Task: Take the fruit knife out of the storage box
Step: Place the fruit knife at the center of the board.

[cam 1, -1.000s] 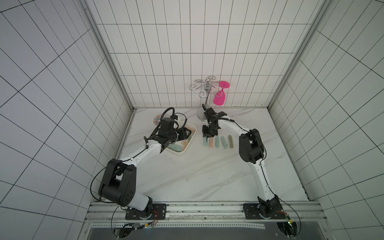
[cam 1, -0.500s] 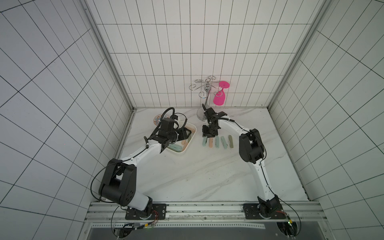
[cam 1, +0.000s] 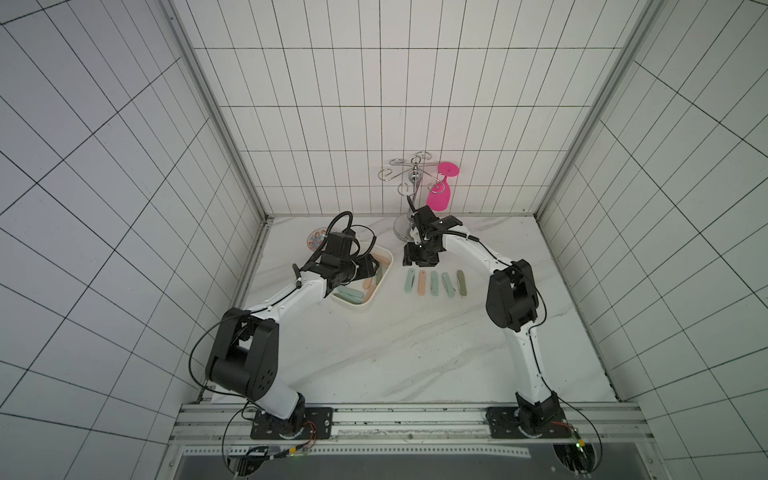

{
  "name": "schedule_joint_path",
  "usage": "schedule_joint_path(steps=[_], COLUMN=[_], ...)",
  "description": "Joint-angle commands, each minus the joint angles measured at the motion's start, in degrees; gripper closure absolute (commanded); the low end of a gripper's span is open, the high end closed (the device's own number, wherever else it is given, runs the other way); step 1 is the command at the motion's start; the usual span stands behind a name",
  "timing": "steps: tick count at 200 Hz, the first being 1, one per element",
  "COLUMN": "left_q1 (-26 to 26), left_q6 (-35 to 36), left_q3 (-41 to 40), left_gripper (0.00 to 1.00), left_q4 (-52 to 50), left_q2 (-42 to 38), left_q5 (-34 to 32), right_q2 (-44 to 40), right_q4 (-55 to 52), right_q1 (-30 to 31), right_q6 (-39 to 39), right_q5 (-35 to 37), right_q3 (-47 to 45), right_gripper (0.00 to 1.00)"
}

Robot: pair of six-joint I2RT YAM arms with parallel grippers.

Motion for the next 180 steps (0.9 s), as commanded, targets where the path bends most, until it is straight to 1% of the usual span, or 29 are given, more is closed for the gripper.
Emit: schedule_joint_path(steps=[1,3,6,7,25,42,68,118,180], left_q1=[0.32,0.3,0.28,0.3,0.32,0.32,0.32,0.32,-0.53], left_q6=[1.45,1.39,1.31,1.28,0.36,-1.69,-4.4,-8.19,-8.73], left_q3=[3.0,3.19,3.49,3.61,5.53,8.26,12.51,18.68,23.28], left_gripper=[0.41,0.41,0.41,0.41,0.41,0.41,0.41,0.42,0.44], left_q4=[-3.97,-4.05,-4.22,-4.28,-4.76,-6.82,-8.99,-10.24,-10.46], left_q2=[3.36,3.58,3.99,4.14,6.77,9.93,15.06,23.07,28.85], left_q5=[-3.57,-3.8,-4.13,-4.24,-6.17,-10.18,-13.81,-15.0,-15.29], right_q2=[-5.81,-6.11,-6.57,-6.73,-9.33,-11.7,-13.94,-15.63,-16.65], right_q4=[-3.24,-3.36,-3.54,-3.61,-4.5,-4.55,-4.57,-4.51,-3.72], right_q1=[0.46,0.43,0.45,0.46,0.46,0.45,0.36,-0.35,-1.12], right_q6=[-2.8,-2.89,-3.08,-3.09,-3.92,-4.58,-5.71,-6.26,-6.53], right_q5=[1.52,1.59,1.76,1.82,2.06,2.06,1.79,1.71,0.74], right_q3=[2.31,2.28,2.24,2.21,1.6,0.06,-1.58,-3.26,-5.11], right_gripper=[0.19,0.13,0.02,0.0,0.01,0.01,0.01,0.01,0.01])
